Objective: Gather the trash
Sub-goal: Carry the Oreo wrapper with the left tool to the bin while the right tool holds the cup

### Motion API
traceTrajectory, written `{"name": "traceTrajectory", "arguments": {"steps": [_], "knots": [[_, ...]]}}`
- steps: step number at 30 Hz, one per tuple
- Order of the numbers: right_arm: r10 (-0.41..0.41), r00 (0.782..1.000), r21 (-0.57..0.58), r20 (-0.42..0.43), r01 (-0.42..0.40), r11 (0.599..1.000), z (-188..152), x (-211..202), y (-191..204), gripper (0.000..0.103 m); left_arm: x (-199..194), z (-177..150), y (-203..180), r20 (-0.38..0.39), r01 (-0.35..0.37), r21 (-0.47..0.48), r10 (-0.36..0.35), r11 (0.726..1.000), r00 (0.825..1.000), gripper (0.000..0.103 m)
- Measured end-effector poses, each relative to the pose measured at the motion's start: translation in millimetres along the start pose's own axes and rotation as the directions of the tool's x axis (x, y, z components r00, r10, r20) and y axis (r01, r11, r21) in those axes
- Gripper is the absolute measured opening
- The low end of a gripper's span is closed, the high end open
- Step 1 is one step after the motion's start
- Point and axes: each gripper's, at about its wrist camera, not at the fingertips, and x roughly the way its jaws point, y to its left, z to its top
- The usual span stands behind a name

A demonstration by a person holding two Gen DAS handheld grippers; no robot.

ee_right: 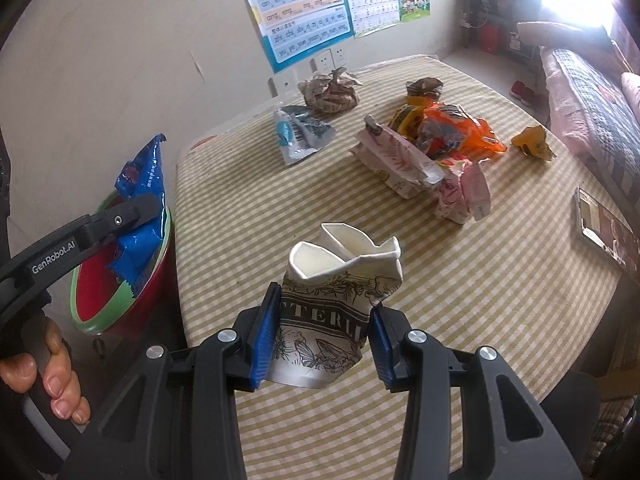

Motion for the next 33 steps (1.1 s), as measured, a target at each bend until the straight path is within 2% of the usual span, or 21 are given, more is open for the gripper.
{"name": "traceTrajectory", "arguments": {"steps": [33], "knots": [[0.069,0.997,-0.180,-0.036,-0.075,0.981,-4,6,76,0.040,-22,-3,50,0.047,-0.031,-0.090,0.036,0.995,0.998,0.024]]}}
